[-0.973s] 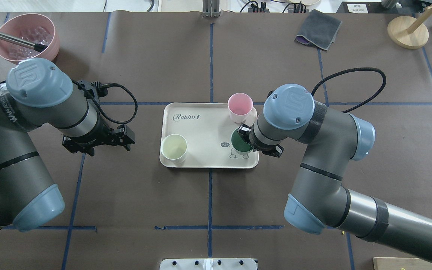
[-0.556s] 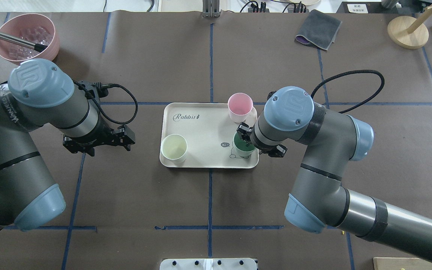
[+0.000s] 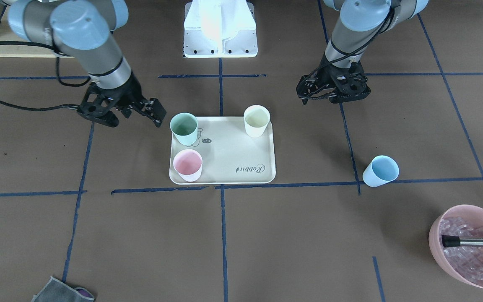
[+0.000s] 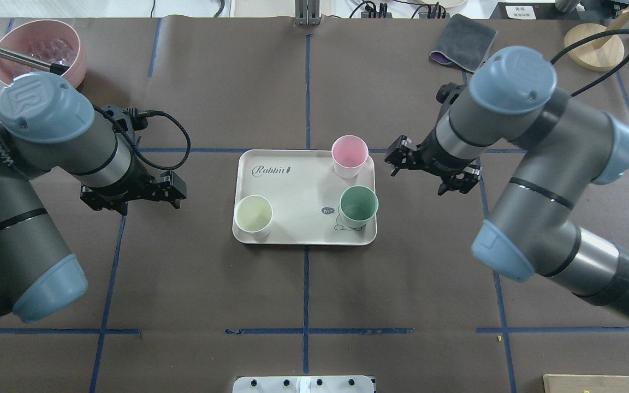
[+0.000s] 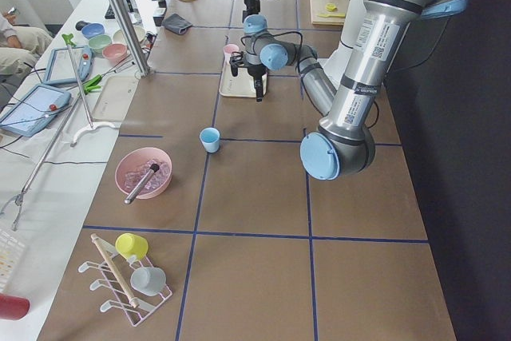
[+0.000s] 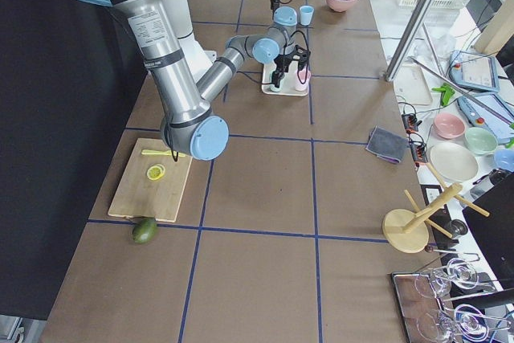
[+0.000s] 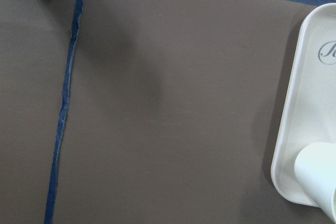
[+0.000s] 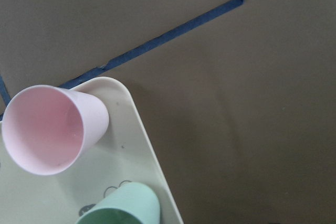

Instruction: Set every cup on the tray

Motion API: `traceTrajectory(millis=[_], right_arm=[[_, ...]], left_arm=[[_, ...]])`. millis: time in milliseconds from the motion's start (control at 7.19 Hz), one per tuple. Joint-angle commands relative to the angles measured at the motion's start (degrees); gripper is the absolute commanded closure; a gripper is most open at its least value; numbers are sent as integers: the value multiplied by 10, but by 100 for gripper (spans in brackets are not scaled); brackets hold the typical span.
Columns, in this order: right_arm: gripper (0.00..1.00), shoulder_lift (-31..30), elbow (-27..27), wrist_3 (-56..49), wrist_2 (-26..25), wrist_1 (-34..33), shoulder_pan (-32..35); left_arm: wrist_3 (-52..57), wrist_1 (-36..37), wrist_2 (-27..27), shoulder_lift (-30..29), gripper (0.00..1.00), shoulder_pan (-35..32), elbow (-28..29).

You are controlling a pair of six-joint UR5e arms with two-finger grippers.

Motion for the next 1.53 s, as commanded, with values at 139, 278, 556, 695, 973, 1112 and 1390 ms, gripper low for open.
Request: traceTrajectory(millis=[139,278,556,695,973,1112,1390], right_arm=[[0,-137,27,-315,84,-11,146],[0,-178,27,-415,94,-10,181],[0,-202,27,-456,87,-8,196],[0,-202,28,-457,87,-8,196],[0,-203,29,-456,88,-8,196],[0,-203,30,-454,87,-7,196],[0,-204,32,-454,88,-7,197]], left_arm=[[217,-7,-67,52,0,-150,54],[234,-32,-66,53,0,-161,90],[193,-167,-66,54,0,-167,176],[177,-187,-66,54,0,-169,191],[168,-222,-65,46,1,-188,240],[134,-268,-65,41,4,-187,268],[86,-295,-66,37,5,-182,280]])
